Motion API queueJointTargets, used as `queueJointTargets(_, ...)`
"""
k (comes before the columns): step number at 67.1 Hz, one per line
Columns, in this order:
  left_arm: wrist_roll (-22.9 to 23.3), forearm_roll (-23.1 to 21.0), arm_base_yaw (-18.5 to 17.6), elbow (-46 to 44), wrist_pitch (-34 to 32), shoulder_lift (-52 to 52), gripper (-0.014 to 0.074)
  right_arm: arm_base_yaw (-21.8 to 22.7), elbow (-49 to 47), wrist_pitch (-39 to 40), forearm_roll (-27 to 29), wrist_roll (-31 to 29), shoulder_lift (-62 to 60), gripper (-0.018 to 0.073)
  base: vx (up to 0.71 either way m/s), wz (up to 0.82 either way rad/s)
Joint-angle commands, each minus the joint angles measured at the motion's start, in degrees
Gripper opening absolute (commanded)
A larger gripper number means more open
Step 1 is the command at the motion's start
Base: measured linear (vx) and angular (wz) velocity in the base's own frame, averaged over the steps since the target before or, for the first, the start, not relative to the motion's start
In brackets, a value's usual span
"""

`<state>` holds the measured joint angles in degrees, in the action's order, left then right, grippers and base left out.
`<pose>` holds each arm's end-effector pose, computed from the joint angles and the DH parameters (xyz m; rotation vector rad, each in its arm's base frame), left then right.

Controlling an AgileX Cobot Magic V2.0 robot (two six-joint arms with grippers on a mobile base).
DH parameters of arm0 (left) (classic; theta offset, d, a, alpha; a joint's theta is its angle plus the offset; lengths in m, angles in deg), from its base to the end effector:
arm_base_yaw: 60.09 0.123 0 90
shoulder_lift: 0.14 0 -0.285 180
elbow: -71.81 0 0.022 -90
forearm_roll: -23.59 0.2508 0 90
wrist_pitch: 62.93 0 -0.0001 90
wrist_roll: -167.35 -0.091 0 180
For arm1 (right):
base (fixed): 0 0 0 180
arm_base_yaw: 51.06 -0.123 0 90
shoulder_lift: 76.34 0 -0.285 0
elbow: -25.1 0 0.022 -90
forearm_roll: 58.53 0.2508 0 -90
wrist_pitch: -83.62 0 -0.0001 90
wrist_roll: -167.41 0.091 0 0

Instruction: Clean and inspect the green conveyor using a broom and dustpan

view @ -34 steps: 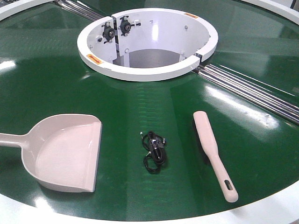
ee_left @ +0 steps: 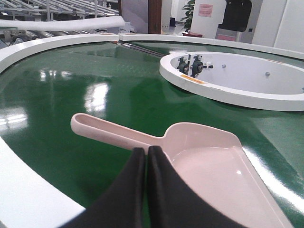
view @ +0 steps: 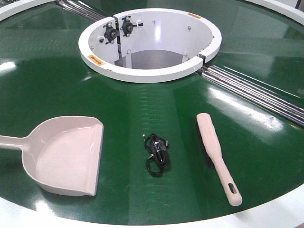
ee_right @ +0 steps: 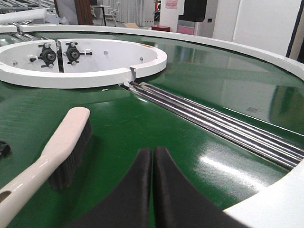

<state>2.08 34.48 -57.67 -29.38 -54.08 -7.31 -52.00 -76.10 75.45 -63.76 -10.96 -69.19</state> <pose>0.0564 0.0050 0.1906 -0.1141 1.6484 0.0035 0.0566 -0.0003 0.1915 -0.0544 1.6414 -0.0454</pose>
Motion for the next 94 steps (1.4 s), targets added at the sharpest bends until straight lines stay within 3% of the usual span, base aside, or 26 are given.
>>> queueJointTargets(1,0.41,-0.29,0.14,1.05,-4.28,0.83,-0.0006,-0.07,1.06,4.33,-0.58,-0.36,-0.55,-0.0003,0.00,0.00)
queueJointTargets(52,0.46,-0.32,0.14,0.99,-5.91,0.84,-0.0006,-0.07,0.94,6.10,-0.58,-0.36,-0.55,-0.0003,0.00,0.00)
queueJointTargets(60,3.41,-3.13,0.14,0.93,-8.22,0.84,-0.0006,-0.07,0.93,13.34,-0.58,-0.36,-0.55,-0.0003,0.00,0.00)
queueJointTargets(69,4.99,-3.94,0.14,-0.12,-16.53,0.84,-0.0006,-0.07,-0.24,22.13,-0.58,-0.36,-0.55,-0.0003,0.00,0.00)
queueJointTargets(80,4.85,-2.55,0.14,-6.14,-20.76,0.73,-0.0006,-0.07,-8.88,16.92,-1.25,-0.61,-0.55,-0.0003,0.00,0.00)
queueJointTargets(89,4.85,0.31,0.14,-15.43,-19.05,0.21,-0.0006,-0.07,-18.66,10.68,-2.50,-0.61,0.44,-0.0003,0.00,0.00)
queueJointTargets(94,4.85,1.92,0.14,-21.58,-14.56,-2.05,-0.0006,-0.07,-24.17,4.63,-2.45,-0.55,2.52,-0.0003,0.00,0.00)
